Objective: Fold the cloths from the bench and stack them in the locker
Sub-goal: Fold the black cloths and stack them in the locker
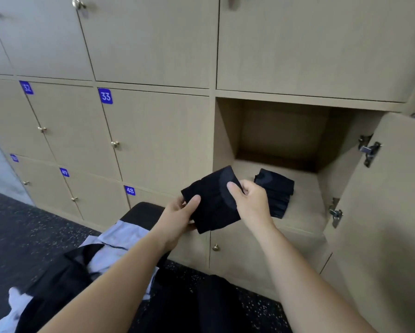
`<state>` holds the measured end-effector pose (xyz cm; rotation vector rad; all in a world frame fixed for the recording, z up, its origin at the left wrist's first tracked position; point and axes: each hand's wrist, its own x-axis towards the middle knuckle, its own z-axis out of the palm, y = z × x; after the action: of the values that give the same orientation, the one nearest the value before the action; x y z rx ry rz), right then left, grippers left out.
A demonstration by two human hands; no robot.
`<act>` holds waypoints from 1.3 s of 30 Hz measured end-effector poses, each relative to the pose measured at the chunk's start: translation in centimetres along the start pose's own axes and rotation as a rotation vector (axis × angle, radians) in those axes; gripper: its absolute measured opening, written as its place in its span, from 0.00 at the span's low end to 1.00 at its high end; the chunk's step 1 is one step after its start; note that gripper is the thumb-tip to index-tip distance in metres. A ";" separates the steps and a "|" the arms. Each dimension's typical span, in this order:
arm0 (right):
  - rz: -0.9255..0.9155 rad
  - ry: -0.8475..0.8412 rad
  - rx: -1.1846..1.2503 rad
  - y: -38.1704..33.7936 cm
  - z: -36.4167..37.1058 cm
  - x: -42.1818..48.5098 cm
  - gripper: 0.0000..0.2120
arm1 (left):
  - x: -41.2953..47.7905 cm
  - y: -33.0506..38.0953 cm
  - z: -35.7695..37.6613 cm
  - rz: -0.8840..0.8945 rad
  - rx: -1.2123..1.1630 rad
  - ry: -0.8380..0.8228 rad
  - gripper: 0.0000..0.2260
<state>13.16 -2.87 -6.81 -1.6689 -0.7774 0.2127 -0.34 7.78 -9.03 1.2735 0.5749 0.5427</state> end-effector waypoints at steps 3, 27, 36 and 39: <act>0.023 -0.002 -0.006 1.0 -1.0 0.4 0.17 | 1.0 0.0 1.8 0.080 0.087 0.152 0.10; 0.291 0.306 -0.298 12.7 -10.9 9.0 0.12 | 15.2 -3.6 14.0 -0.020 0.445 0.035 0.11; 0.378 0.307 -0.127 14.9 -13.3 18.3 0.08 | 24.5 -1.3 17.9 -0.007 0.461 -0.069 0.10; 0.405 0.312 -0.107 16.1 -13.1 20.2 0.10 | 26.6 -1.8 18.3 0.002 0.446 -0.082 0.10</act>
<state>41.49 -2.32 -12.81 -1.8942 -0.2160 0.1875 31.74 11.91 -9.83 1.7093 0.6480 0.3710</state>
